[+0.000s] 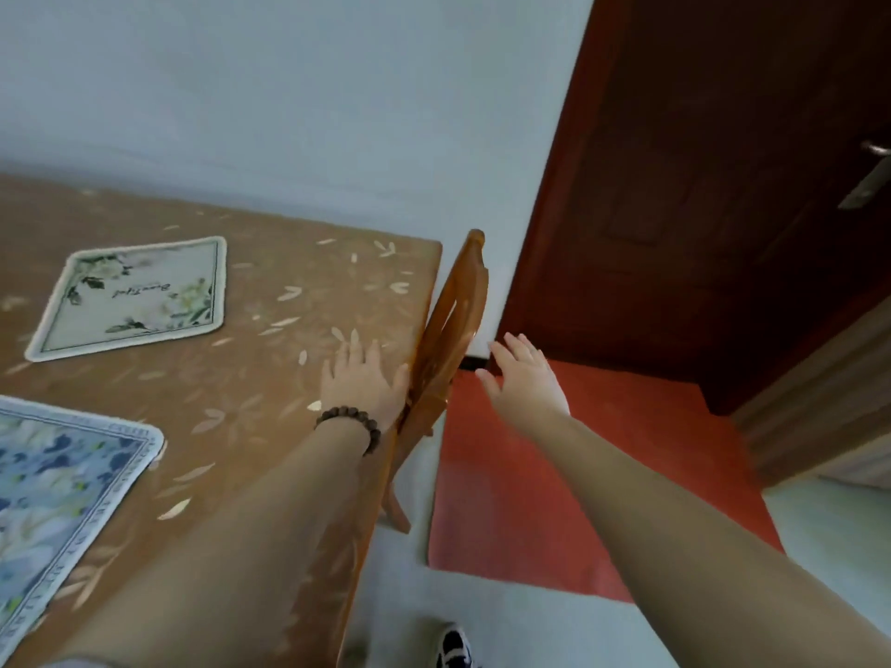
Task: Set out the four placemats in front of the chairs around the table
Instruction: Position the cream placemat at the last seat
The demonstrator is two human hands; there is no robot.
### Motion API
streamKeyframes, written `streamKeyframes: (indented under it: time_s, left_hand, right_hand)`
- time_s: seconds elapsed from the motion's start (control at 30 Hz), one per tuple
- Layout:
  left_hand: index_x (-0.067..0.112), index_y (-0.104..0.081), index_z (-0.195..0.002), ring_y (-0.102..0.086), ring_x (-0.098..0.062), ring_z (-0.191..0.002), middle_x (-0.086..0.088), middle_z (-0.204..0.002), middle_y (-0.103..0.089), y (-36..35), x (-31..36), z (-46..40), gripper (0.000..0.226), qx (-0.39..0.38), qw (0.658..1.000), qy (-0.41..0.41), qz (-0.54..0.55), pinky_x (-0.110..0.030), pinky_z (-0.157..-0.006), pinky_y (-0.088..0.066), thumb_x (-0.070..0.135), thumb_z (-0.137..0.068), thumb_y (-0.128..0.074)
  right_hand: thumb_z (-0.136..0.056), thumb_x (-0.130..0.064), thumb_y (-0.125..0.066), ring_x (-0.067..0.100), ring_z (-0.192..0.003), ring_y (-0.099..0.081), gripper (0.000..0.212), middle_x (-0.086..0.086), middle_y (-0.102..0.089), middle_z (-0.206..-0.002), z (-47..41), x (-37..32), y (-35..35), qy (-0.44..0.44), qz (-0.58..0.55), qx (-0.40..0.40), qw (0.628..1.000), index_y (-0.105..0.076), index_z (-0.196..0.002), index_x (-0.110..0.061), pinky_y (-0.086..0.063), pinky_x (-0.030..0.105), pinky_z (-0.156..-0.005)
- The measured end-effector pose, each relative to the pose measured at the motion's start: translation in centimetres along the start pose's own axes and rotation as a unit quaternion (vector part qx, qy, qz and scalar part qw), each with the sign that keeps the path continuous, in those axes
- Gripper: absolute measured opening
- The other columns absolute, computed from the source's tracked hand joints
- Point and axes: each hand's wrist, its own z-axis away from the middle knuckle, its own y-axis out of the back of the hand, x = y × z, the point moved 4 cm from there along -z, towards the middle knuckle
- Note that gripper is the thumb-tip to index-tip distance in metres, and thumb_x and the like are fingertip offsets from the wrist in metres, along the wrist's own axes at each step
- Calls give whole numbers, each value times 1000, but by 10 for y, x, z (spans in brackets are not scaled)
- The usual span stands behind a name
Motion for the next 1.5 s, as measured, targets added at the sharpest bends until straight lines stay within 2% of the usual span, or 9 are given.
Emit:
streamKeyframes:
  time_s: [0.17, 0.37, 0.5, 0.7, 0.93, 1.23, 1.4, 1.5]
  left_hand:
    - [20, -21, -149, -15, -23, -144, -3, -156, -23, 13, 7, -52, 70, -10, 998, 54, 23, -44, -116, -12, 61, -91, -21]
    - [18, -24, -148, -18, -24, -143, -4, -154, -27, 22, -32, -76, 73, 16, 987, 160, 27, -44, -115, -15, 63, -91, -18]
    - [17, -25, -147, -19, -25, -143, -6, -154, -28, 20, -58, -88, 72, 34, 969, 241, 38, -46, -116, -14, 61, -91, -22]
    - [19, -22, -148, -17, -23, -143, -6, -154, -26, 19, -73, -120, 70, 78, 917, 388, 49, -45, -116, -14, 60, -91, -26]
    - [17, -20, -149, -14, -23, -144, -7, -156, -22, 16, -50, -145, 71, 99, 844, 524, 61, -44, -116, -13, 60, -92, -25]
    - [17, -19, -149, -16, -24, -143, -7, -155, -24, 19, -53, -149, 71, 112, 788, 603, 56, -45, -115, -12, 58, -92, -27]
    - [18, -18, -149, -16, -23, -143, -6, -155, -24, 5, -70, -151, 73, 108, 776, 618, 58, -45, -116, -13, 59, -90, -27]
    - [18, -19, -149, -14, -24, -144, -7, -156, -21, 2, -89, -156, 72, 100, 780, 614, 66, -46, -116, -13, 58, -90, -28]
  right_hand:
    - [-97, -43, -37, 23, -144, -14, 55, 8, -25, -154, -87, -1, 8, 67, -3, -22, 997, -30, -145, -18, -12, 39, -118]
    - [-97, -41, -37, 24, -144, -14, 56, 10, -26, -154, -167, -40, -17, 168, 0, -67, 984, -29, -146, -14, -13, 40, -118]
    - [-98, -40, -37, 26, -143, -16, 55, 12, -28, -153, -216, -70, -42, 248, 17, -99, 964, -31, -144, -12, -15, 41, -117]
    - [-97, -41, -38, 25, -143, -15, 54, 10, -26, -154, -304, -107, -70, 366, 20, -163, 916, -32, -145, -17, -15, 43, -117]
    - [-97, -44, -36, 25, -143, -15, 55, 9, -26, -154, -371, -141, -79, 485, 47, -216, 846, -30, -145, -19, -19, 43, -115]
    - [-96, -42, -39, 25, -143, -16, 54, 8, -28, -153, -395, -170, -110, 556, 38, -261, 788, -31, -145, -19, -20, 42, -113]
    - [-96, -41, -40, 24, -144, -14, 52, 8, -27, -154, -403, -190, -133, 563, 37, -285, 775, -31, -144, -20, -18, 42, -114]
    - [-96, -41, -40, 25, -143, -15, 53, 8, -29, -153, -412, -207, -141, 569, 36, -272, 775, -31, -144, -20, -18, 41, -114]
